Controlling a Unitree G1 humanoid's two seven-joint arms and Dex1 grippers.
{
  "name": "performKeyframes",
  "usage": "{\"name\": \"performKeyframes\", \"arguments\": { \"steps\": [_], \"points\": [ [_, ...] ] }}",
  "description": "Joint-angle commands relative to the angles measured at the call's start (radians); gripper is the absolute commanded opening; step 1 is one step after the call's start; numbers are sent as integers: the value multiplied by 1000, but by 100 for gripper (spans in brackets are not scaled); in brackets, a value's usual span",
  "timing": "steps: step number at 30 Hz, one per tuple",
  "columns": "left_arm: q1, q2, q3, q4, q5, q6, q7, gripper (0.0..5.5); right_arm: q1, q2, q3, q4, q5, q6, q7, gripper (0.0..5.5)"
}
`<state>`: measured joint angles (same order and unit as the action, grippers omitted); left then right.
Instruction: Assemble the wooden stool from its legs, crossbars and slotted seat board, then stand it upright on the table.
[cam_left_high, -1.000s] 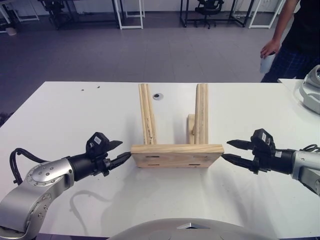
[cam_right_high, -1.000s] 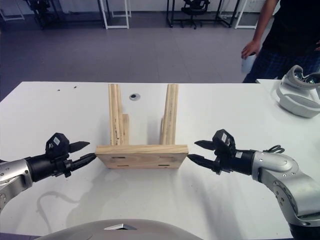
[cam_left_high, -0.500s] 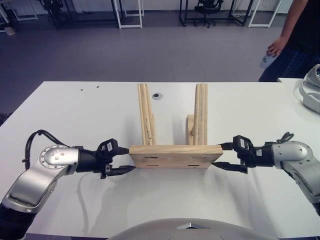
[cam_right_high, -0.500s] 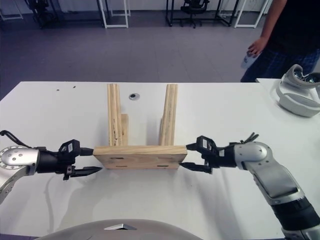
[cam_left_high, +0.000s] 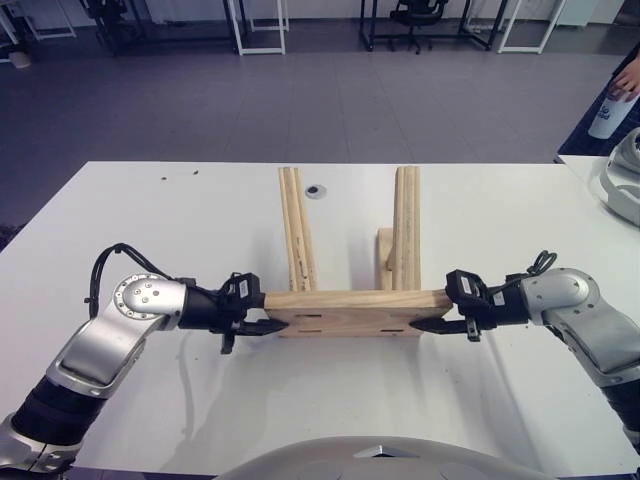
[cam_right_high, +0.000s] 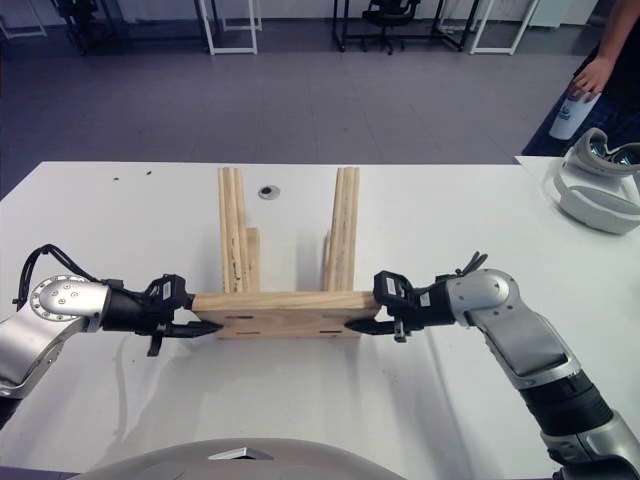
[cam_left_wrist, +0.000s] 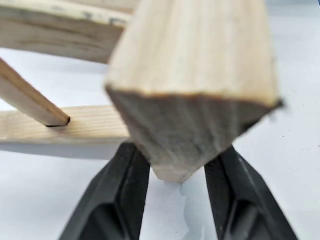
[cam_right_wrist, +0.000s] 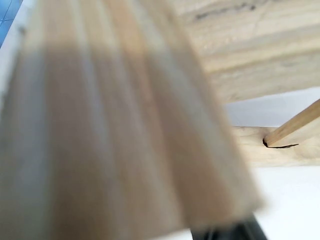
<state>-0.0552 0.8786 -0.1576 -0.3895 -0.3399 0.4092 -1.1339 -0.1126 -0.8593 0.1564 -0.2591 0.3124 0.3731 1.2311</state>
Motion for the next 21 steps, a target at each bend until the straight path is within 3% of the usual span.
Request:
{"name": "performKeyframes", "arguments": {
  "steps": [1,4,6,8,10,12,13,16,18,21],
  "points": [
    [-133,3,108,-89,-250,94,-90,145,-146,5,-98,-61,198,80,72,161],
    [-378,129,293,-56,-718,432,-136,145,-360,-143,-237,-83,524,388,208,160],
    [-585,256,327,124,-1007,708,-175,144,-580,-293,-248,-8,773,702,330,156],
    [-615,441,311,250,-1325,871,-167,142,-767,-407,-207,66,1085,1022,379,143],
    [-600,591,253,284,-1549,935,-163,132,-1013,-385,-71,223,1222,1206,383,134],
    [-760,588,106,418,-1624,1055,-171,131,-1158,-390,121,353,1323,1241,383,134],
    [-772,575,60,453,-1631,1099,-188,131,-1131,-416,186,356,1374,1241,383,134],
    [-551,579,34,393,-1632,1115,-211,131,-924,-489,286,298,1481,1241,361,134],
    [-402,534,35,338,-1632,1049,-82,131,-831,-441,329,369,1503,1241,254,134],
    [-325,350,14,407,-1561,931,211,131,-693,-285,288,552,1453,1234,31,134]
  ]
}}
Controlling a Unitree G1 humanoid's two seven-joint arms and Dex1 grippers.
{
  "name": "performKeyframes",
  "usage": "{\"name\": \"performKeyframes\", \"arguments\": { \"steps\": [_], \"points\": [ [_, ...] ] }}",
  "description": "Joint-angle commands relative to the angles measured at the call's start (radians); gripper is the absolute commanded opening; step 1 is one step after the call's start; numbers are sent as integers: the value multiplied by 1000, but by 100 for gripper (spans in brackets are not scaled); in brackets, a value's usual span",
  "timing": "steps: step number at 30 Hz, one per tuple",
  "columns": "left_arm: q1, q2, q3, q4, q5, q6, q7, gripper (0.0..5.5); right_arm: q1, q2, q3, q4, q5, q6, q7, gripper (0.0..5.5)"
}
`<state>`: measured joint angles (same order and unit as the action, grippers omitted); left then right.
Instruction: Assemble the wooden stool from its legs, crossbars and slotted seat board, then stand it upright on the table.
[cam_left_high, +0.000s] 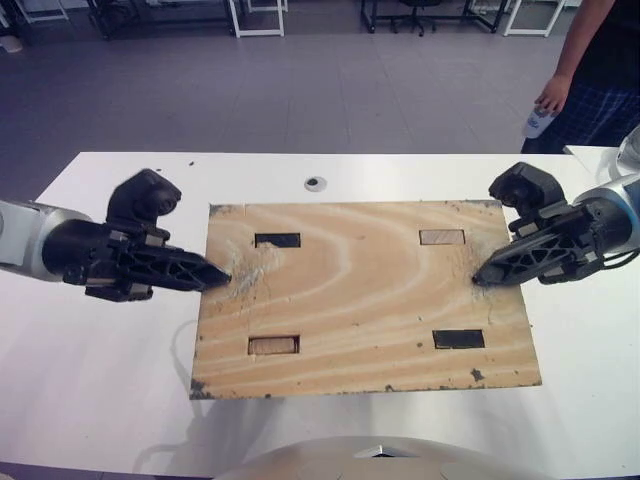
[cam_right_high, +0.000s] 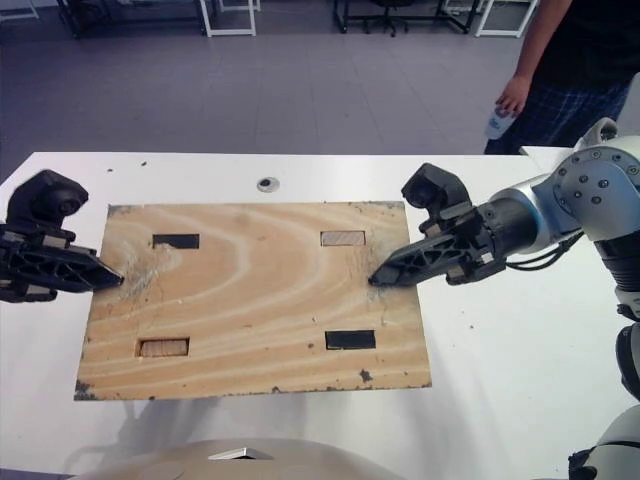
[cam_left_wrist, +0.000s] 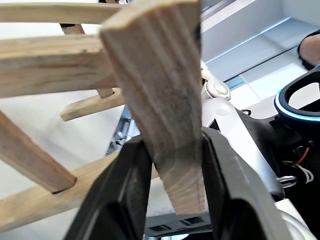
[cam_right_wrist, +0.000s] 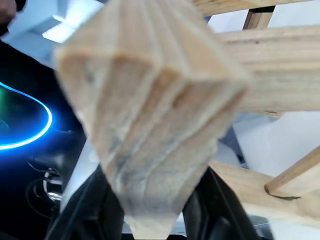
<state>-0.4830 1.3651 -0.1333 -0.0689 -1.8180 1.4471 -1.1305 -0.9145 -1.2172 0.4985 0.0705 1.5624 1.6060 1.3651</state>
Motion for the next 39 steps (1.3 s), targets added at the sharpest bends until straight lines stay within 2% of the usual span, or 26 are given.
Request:
{"name": "performKeyframes", "arguments": {
  "steps": [1,2,5,9,12,14,16,17,20,22,24,30,34,39],
  "points": [
    [120,-184,-12,114,-58,-133,269,131,153,105,-68,249,211,-19,-178,134],
    [135,-228,-13,130,-16,-155,326,131,205,145,-90,277,214,-58,-276,173],
    [147,-323,0,169,76,-190,450,219,312,201,-173,307,262,-138,-501,240],
    [168,-359,92,210,62,-195,500,299,326,249,-317,356,319,-213,-682,322],
    [187,-343,228,253,67,-230,491,358,415,203,-531,344,319,-276,-694,371],
    [228,-335,384,284,174,-350,445,399,557,186,-702,270,199,-382,-643,371],
    [259,-367,480,304,337,-528,439,415,640,260,-770,237,7,-592,-676,371],
    [269,-402,494,308,436,-635,459,415,652,326,-763,233,-122,-733,-730,371],
    [318,-552,409,270,813,-973,600,415,620,549,-683,313,-555,-1203,-939,371],
    [330,-641,351,269,988,-1109,688,415,575,650,-690,399,-688,-1385,-1007,371],
    [352,-693,304,262,1118,-1201,720,415,536,699,-702,466,-774,-1497,-1030,371],
    [310,-805,334,327,1297,-1331,800,415,442,777,-724,648,-991,-1716,-1042,371],
    [284,-849,346,318,1350,-1346,823,415,433,800,-674,693,-1148,-1800,-1022,371],
    [252,-867,344,311,1397,-1341,811,415,428,832,-689,713,-1208,-1841,-1022,371]
  ]
}}
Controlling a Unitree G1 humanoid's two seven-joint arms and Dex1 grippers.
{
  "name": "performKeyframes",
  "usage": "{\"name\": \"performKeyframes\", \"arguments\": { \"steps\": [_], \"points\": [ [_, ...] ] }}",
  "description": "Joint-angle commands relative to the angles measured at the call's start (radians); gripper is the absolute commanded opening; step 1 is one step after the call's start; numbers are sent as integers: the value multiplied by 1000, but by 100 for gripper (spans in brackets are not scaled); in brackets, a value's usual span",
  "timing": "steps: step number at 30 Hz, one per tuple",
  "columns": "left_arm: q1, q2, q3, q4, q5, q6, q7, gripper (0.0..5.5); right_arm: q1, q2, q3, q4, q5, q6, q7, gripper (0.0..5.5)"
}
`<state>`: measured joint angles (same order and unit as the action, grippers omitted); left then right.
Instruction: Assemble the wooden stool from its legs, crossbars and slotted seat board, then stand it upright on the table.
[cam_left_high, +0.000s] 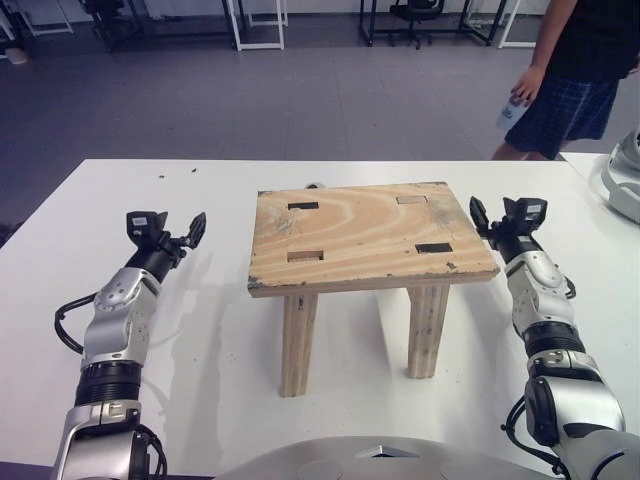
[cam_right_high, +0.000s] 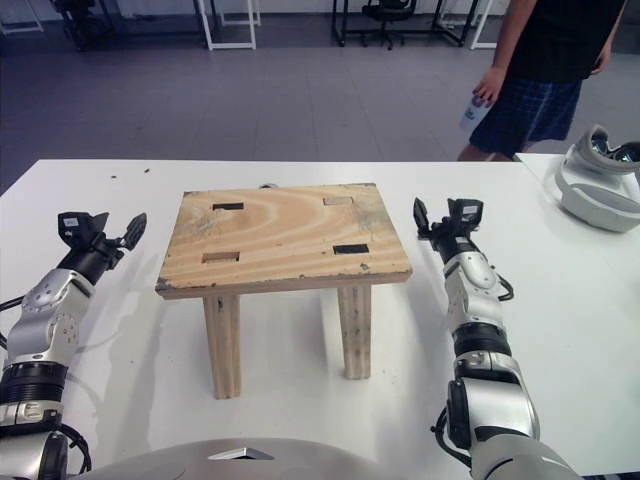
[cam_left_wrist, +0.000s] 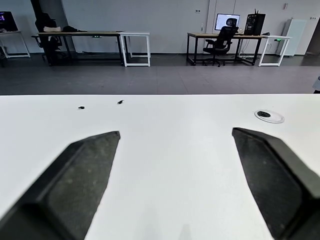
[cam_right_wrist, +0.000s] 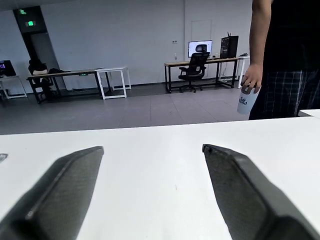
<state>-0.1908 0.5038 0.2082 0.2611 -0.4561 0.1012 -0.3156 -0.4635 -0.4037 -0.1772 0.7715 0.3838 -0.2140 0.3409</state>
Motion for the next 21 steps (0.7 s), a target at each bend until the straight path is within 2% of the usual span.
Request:
{"name": "performKeyframes", "arguments": {
  "steps": [1,21],
  "points": [
    [-45,-7,4,-21,40,7,-7,415,-22,23,-15,14,-37,-25,2,371],
    [-58,-5,29,-21,106,47,-37,415,31,88,-53,-3,-123,-52,-35,371]
  ]
}}
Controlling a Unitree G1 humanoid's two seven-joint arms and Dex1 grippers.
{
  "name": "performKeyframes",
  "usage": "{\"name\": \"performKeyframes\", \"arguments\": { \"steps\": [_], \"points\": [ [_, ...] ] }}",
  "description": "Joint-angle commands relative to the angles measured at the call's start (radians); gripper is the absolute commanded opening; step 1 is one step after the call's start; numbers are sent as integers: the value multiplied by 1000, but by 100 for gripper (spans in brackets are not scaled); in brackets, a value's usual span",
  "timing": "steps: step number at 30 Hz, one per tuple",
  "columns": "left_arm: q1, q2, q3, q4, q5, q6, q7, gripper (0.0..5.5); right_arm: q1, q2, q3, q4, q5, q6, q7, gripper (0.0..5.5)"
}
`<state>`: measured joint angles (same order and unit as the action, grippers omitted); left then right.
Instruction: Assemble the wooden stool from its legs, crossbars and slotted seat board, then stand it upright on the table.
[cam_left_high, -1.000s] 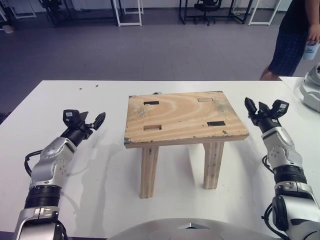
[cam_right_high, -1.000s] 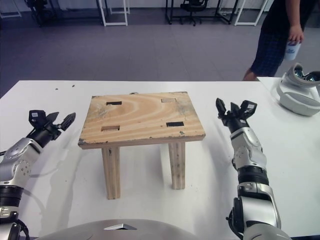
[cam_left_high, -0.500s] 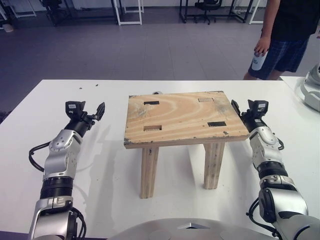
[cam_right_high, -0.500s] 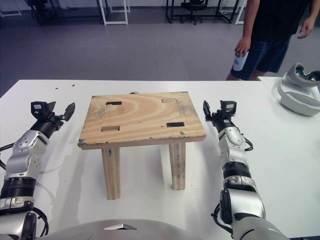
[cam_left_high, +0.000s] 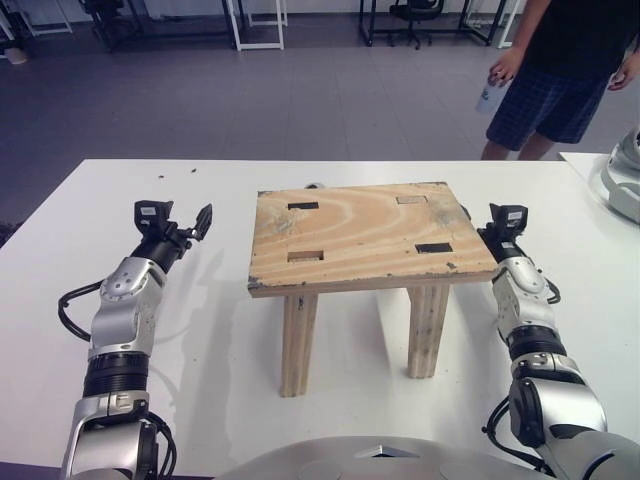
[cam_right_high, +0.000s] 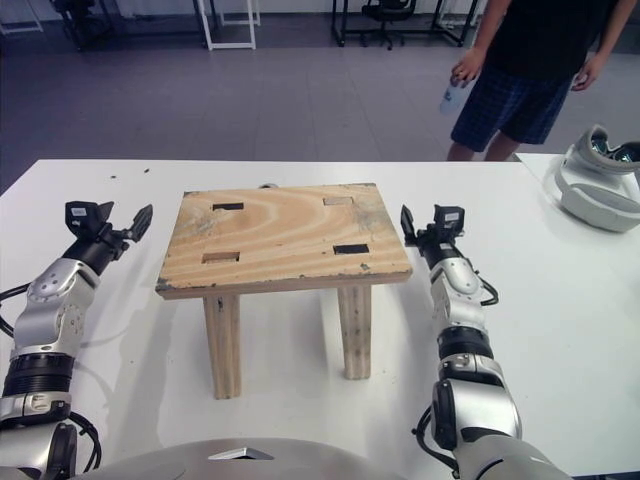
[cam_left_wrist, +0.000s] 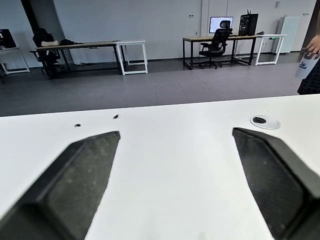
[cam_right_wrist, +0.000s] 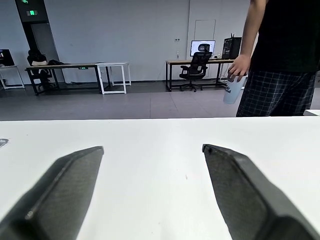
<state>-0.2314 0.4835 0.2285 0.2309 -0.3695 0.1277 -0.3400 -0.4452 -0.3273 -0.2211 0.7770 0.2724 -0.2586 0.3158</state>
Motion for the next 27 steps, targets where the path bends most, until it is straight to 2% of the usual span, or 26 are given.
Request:
{"name": "performKeyframes", "arguments": {
  "steps": [1,13,27],
  "points": [
    [-20,14,11,12,22,20,-14,415,11,12,-11,-7,-13,-7,-12,371],
    [-81,-29,7,70,59,-29,-2,415,-68,-25,-25,61,-37,-17,7,371],
    [-28,-66,20,13,96,-35,39,415,-14,-48,-77,19,-24,18,10,371]
  ]
}}
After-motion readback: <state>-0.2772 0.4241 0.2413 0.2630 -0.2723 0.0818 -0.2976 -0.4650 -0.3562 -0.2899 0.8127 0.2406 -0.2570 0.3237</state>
